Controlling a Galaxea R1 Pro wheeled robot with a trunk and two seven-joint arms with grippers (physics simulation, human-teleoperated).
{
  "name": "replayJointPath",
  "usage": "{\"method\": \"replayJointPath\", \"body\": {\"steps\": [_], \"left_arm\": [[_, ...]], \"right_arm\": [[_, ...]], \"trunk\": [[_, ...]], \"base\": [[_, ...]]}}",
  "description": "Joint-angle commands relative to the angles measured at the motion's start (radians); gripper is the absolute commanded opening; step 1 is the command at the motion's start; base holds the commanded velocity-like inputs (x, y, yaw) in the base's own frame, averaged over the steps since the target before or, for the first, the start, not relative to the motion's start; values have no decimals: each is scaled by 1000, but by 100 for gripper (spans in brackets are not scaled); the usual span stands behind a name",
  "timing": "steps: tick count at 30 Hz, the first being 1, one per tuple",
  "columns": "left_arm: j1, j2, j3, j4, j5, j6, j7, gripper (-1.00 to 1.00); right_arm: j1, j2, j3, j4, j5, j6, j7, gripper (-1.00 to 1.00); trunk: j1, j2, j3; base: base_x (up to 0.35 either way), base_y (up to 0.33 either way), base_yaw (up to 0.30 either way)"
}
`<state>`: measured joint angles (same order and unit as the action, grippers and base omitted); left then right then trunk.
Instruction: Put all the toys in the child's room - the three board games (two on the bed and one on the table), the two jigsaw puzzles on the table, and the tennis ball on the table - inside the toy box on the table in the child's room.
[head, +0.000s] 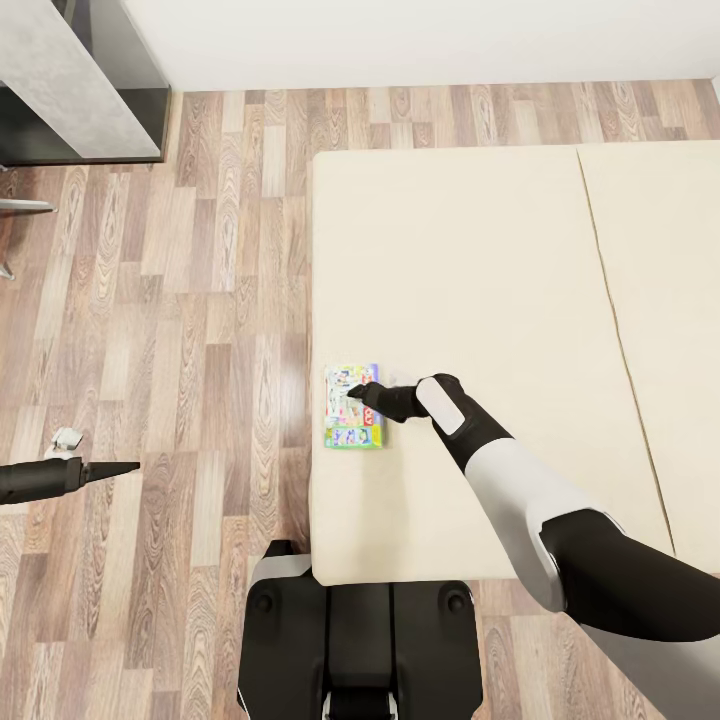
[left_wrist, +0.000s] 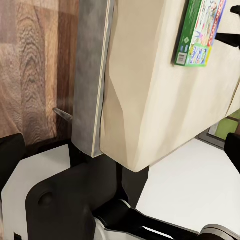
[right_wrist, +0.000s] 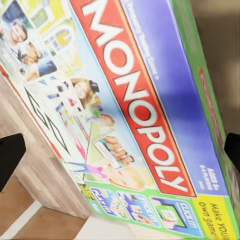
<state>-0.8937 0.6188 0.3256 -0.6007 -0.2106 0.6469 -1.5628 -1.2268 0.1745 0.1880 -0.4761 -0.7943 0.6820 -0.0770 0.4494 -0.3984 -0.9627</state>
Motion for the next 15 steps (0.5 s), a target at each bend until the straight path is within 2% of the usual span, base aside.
{"method": "replayJointPath", "body": {"steps": [1,5,15], "left_arm": [[-1,-1,4,-1,-10,10,-8,100],[-1,-1,4,-1,-10,10,-8,100],[-1,-1,4,-1,-10,11,-8,100]], "right_arm": [[0,0,2,-1,-8,2,6,100],[0,0,2,-1,-8,1,28,100],[0,0,2,-1,-8,1,34,100]], "trunk": [[1,-2,-1],[1,-2,-1],[1,-2,-1]], "base": [[0,0,0],[0,0,0],[0,0,0]]}}
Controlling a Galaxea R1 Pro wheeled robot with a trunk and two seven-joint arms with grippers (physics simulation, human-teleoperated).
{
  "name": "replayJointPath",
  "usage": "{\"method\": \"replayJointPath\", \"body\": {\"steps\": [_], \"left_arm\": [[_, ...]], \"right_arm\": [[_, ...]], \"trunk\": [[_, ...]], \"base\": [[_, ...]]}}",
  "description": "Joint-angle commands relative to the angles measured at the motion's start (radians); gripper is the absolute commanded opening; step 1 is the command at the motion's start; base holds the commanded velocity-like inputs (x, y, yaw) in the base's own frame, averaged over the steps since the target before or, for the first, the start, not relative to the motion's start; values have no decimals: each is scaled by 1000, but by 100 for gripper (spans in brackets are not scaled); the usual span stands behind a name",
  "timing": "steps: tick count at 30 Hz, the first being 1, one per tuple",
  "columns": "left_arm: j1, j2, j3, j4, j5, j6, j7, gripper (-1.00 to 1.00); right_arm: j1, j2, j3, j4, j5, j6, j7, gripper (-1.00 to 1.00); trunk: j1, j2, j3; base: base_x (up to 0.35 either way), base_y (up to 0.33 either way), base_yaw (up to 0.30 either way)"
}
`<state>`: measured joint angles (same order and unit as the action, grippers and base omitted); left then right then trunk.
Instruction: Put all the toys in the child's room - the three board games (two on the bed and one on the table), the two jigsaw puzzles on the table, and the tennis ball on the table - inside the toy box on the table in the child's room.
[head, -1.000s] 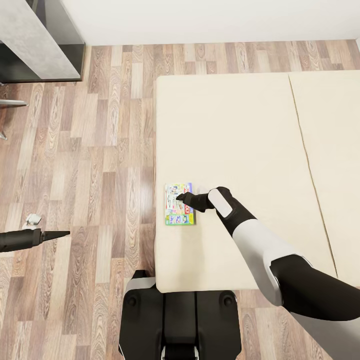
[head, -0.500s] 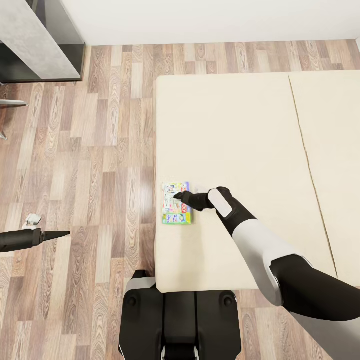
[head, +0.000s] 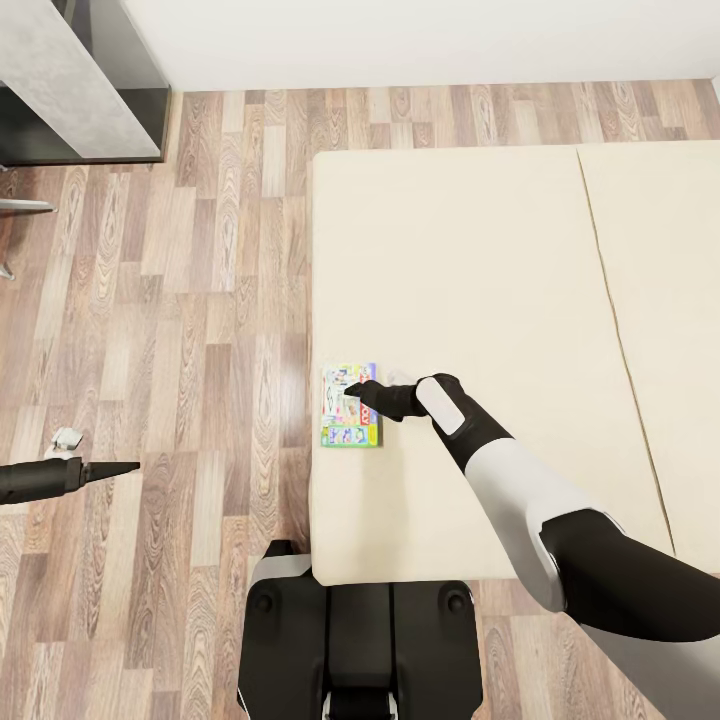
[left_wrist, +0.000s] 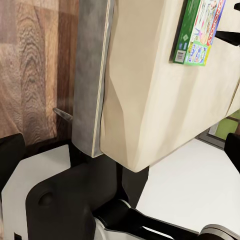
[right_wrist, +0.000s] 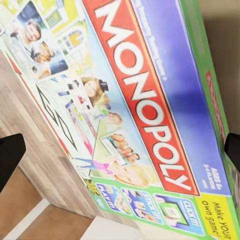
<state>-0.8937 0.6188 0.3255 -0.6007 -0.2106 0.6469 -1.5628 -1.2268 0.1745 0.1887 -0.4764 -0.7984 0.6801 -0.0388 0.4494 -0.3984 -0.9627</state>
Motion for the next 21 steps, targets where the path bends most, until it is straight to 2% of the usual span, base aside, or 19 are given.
{"method": "replayJointPath", "body": {"steps": [1,16,21], "left_arm": [[-1,-1,4,-1,-10,11,-8,100],[-1,-1,4,-1,-10,11,-8,100],[-1,-1,4,-1,-10,10,-8,100]], "right_arm": [[0,0,2,-1,-4,3,-4,100],[0,0,2,-1,-4,0,23,100],[0,0,4,0,-4,-39,24,100]], "trunk": [[1,-2,-1],[1,-2,-1],[1,-2,-1]], "base": [[0,0,0],[0,0,0],[0,0,0]]}}
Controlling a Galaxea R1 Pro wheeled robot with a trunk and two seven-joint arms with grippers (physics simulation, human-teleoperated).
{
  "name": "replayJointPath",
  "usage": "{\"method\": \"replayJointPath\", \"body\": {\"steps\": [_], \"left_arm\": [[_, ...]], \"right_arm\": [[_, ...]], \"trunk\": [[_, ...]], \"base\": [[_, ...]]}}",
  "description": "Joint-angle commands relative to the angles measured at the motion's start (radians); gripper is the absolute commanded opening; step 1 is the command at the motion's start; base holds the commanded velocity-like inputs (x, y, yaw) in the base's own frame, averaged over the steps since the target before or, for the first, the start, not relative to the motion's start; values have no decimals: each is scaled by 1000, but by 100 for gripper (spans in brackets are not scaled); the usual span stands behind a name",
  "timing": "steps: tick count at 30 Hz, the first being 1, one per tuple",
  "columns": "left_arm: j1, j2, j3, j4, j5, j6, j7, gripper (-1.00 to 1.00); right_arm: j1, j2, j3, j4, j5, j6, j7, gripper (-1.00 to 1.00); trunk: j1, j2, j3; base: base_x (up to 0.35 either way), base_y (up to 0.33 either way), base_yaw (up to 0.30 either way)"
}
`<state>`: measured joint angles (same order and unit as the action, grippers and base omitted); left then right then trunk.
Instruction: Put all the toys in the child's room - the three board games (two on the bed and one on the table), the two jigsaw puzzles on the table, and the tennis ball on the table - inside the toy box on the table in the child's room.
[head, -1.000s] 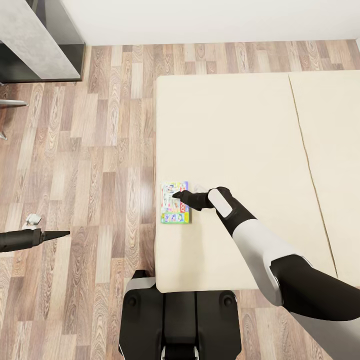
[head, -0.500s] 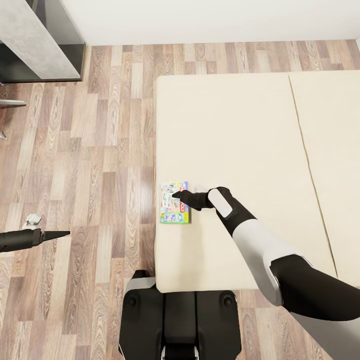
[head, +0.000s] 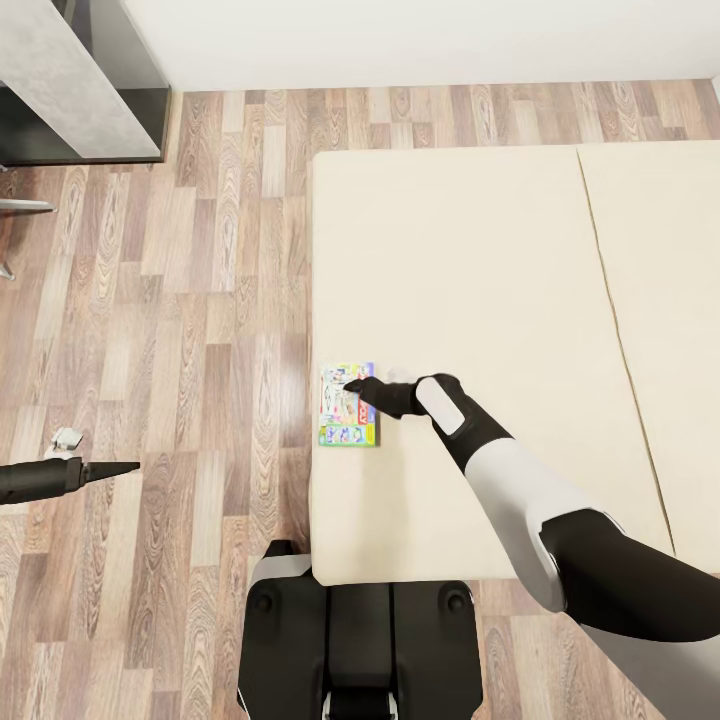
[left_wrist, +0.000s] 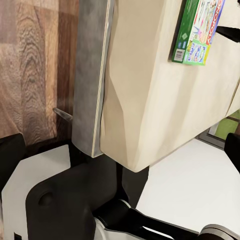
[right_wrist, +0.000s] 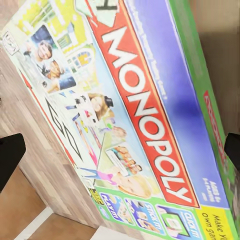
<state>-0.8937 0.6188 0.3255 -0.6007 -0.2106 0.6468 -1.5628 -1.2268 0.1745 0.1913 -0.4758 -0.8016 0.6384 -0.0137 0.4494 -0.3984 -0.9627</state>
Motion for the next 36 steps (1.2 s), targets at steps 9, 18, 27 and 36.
{"method": "replayJointPath", "body": {"steps": [9,18,27,36], "left_arm": [[-1,-1,4,-1,-10,11,-8,100],[-1,-1,4,-1,-10,11,-8,100],[-1,-1,4,-1,-10,11,-8,100],[-1,-1,4,-1,-10,11,-8,100]], "right_arm": [[0,0,2,42,0,-19,18,100],[0,0,3,49,0,-21,45,100],[0,0,3,51,-1,-20,47,100],[0,0,3,52,0,-21,101,100]], "trunk": [[1,-2,-1],[1,-2,-1],[1,-2,-1],[1,-2,-1]], "base": [[0,0,0],[0,0,0],[0,0,0],[0,0,0]]}}
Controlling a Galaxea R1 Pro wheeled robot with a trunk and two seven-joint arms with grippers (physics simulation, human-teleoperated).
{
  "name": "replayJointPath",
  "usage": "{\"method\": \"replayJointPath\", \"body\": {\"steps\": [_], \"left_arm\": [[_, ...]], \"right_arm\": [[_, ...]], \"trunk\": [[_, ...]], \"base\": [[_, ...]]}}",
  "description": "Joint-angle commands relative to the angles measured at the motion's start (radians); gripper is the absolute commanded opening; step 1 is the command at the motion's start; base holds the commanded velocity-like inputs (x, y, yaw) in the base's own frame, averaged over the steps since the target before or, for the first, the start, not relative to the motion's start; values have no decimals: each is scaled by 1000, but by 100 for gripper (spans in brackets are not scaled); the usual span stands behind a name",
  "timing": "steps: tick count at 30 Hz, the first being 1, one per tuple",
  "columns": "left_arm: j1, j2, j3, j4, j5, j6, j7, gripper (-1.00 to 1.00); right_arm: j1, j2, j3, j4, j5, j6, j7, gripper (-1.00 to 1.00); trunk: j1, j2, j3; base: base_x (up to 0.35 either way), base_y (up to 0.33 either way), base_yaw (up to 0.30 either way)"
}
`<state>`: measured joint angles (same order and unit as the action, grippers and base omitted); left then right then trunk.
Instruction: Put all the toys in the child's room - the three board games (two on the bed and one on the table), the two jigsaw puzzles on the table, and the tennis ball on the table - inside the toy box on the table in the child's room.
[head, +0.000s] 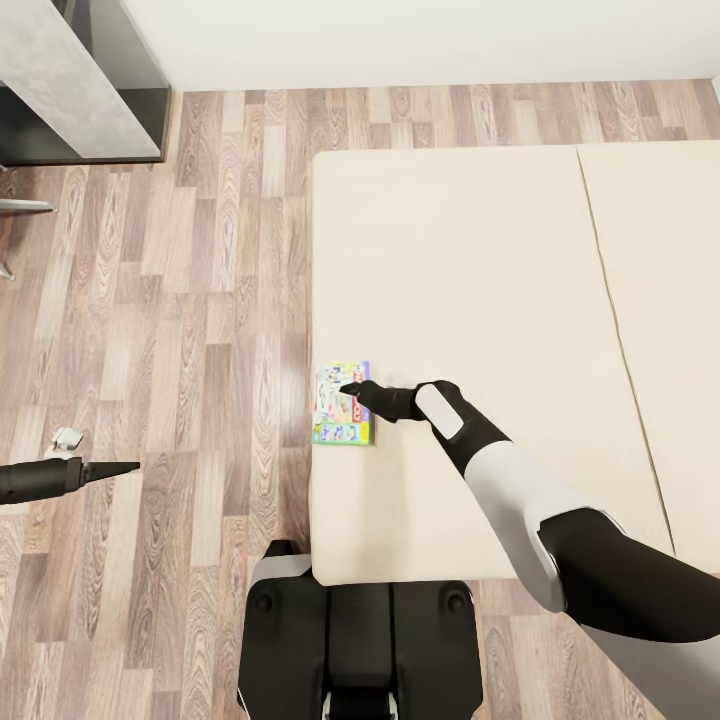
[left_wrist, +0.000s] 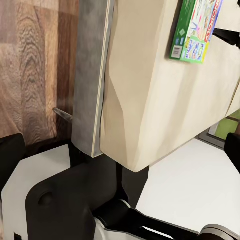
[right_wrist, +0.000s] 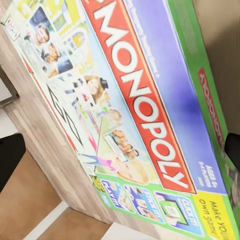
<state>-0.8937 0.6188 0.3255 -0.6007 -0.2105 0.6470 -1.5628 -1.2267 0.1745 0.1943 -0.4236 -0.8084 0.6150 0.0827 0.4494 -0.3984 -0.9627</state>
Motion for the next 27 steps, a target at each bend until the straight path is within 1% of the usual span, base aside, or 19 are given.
{"method": "replayJointPath", "body": {"steps": [1,9,17,27], "left_arm": [[-1,-1,4,-1,-10,10,-8,100],[-1,-1,4,-1,-10,11,-8,100],[-1,-1,4,-1,-10,11,-8,100],[-1,-1,4,-1,-10,11,-8,100]], "right_arm": [[-1,0,0,0,6,2,9,100],[-1,0,0,2,6,3,17,100],[-1,0,0,38,8,1,18,100],[-1,0,3,42,9,1,17,100]], "trunk": [[1,-2,-1],[1,-2,-1],[1,-2,-1],[1,-2,-1]], "base": [[0,0,0],[0,0,0],[0,0,0],[0,0,0]]}}
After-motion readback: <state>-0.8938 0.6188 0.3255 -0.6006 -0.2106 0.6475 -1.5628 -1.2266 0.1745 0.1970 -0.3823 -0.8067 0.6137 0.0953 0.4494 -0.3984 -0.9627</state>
